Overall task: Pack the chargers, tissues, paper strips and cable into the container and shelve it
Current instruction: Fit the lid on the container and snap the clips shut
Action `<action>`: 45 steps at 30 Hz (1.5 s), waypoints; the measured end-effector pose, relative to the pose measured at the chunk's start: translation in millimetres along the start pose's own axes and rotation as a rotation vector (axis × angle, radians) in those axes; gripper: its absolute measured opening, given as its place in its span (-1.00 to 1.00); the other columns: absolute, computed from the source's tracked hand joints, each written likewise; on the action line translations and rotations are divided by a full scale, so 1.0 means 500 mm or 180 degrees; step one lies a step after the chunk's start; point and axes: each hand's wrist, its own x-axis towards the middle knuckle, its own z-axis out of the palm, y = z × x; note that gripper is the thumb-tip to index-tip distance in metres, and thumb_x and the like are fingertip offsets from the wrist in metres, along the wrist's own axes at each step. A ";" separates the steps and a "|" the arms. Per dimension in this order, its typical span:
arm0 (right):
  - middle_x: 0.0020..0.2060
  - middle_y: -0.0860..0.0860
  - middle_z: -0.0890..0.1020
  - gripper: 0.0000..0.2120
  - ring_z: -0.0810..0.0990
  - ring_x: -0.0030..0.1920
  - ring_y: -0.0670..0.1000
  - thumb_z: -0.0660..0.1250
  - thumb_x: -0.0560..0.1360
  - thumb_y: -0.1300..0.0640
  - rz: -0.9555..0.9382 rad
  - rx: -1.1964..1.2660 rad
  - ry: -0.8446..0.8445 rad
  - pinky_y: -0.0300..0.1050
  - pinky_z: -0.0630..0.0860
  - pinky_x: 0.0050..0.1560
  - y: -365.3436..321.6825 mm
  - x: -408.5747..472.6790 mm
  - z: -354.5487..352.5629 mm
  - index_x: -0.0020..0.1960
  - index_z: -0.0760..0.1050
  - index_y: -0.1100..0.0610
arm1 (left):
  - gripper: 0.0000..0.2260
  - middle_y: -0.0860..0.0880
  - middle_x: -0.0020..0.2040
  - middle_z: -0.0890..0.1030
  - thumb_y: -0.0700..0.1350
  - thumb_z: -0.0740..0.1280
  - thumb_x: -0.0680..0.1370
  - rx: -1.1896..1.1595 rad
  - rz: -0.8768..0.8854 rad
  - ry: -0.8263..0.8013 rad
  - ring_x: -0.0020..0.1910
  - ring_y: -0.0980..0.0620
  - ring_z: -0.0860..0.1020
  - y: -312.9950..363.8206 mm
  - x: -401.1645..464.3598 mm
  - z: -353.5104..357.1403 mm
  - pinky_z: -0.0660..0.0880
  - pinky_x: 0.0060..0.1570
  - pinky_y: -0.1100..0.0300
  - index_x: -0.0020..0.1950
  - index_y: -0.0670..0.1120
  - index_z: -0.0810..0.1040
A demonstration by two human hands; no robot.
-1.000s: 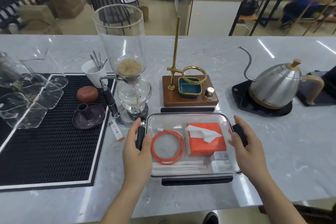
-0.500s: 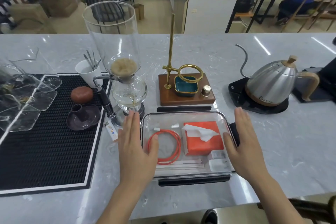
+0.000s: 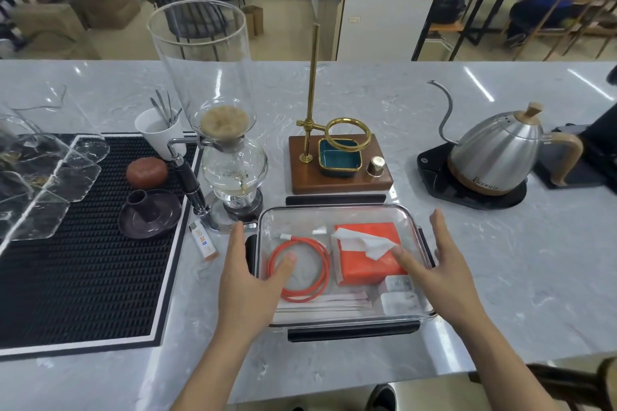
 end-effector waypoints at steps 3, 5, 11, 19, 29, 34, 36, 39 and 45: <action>0.51 -0.22 0.19 -0.05 0.24 0.48 -0.12 0.47 0.36 -0.14 0.0165 0.0440 -0.0113 -0.10 0.29 0.39 0.011 0.004 0.001 0.57 -0.02 -0.16 | -0.16 0.25 0.46 0.26 -0.01 0.54 0.42 -0.0526 -0.0243 -0.0190 0.43 0.29 0.22 -0.005 0.002 0.001 0.17 0.42 0.24 0.58 0.08 0.15; 0.51 -0.19 0.23 -0.11 0.29 0.42 -0.19 0.48 0.42 -0.02 0.0304 0.0745 -0.0209 -0.27 0.36 0.23 0.017 0.005 0.001 0.58 0.01 -0.12 | -0.16 0.22 0.48 0.31 0.07 0.56 0.38 -0.0760 -0.0428 -0.0294 0.44 0.22 0.29 -0.011 0.006 0.002 0.22 0.46 0.13 0.56 0.11 0.20; 0.42 -0.24 0.35 -0.20 0.51 0.28 -0.13 0.46 0.41 -0.03 0.0650 0.1395 -0.0503 -0.38 0.57 -0.12 0.043 0.014 0.004 0.55 0.15 -0.11 | -0.30 0.12 0.28 0.60 0.14 0.55 0.30 -0.1078 -0.0580 -0.0557 0.28 0.10 0.55 -0.012 0.013 -0.002 0.42 0.37 -0.05 0.42 0.12 0.43; 0.35 0.00 0.53 -0.24 0.59 0.26 0.14 0.53 0.37 -0.06 0.0829 0.2073 -0.1051 0.23 0.46 0.29 0.058 0.026 -0.005 0.49 0.28 -0.09 | -0.67 0.09 0.18 0.67 -0.15 0.37 0.57 -0.1383 -0.0678 -0.0767 0.21 0.10 0.60 -0.002 0.013 -0.007 0.43 0.35 0.01 0.33 0.06 0.52; 0.22 0.03 0.64 -0.56 0.65 0.17 0.10 0.31 0.52 0.14 0.0818 0.2295 -0.1165 -0.08 0.63 -0.04 0.024 0.013 -0.009 0.39 0.42 0.03 | -0.75 0.13 0.17 0.67 -0.08 0.24 0.64 -0.1396 -0.0779 -0.0874 0.23 0.15 0.58 0.010 0.009 -0.017 0.44 0.28 0.14 0.30 0.05 0.53; 0.21 0.13 0.63 -0.61 0.64 0.18 0.16 0.26 0.56 0.14 0.0911 0.2349 -0.1283 -0.06 0.63 -0.05 0.017 0.009 -0.012 0.38 0.44 0.08 | -0.74 0.12 0.20 0.66 -0.04 0.23 0.64 -0.1427 -0.0809 -0.0951 0.25 0.15 0.57 0.018 0.007 -0.018 0.43 0.32 0.12 0.32 0.03 0.53; 0.21 0.12 0.64 -0.61 0.63 0.18 0.16 0.27 0.55 0.14 0.0935 0.2363 -0.1257 -0.06 0.63 -0.04 0.014 0.009 -0.012 0.38 0.44 0.07 | -0.74 0.13 0.20 0.66 -0.04 0.23 0.64 -0.1396 -0.0805 -0.0920 0.25 0.15 0.56 0.017 0.007 -0.018 0.41 0.35 0.08 0.31 0.04 0.53; 0.21 0.14 0.64 -0.62 0.63 0.18 0.17 0.27 0.55 0.15 0.0970 0.2389 -0.1210 -0.04 0.63 -0.03 0.012 0.007 -0.011 0.37 0.45 0.08 | -0.74 0.13 0.21 0.65 -0.02 0.24 0.63 -0.1324 -0.0788 -0.0897 0.26 0.14 0.56 0.014 0.007 -0.019 0.39 0.38 0.03 0.31 0.06 0.53; 0.10 -0.03 0.70 -0.67 0.68 0.10 0.01 0.32 0.56 0.12 0.0697 0.1733 -0.0753 -0.05 0.55 0.05 0.011 0.001 -0.005 0.31 0.49 0.03 | -0.77 0.18 0.17 0.66 -0.03 0.25 0.64 -0.0946 -0.0455 -0.0672 0.21 0.23 0.56 0.014 0.003 -0.013 0.41 0.36 0.08 0.28 0.09 0.55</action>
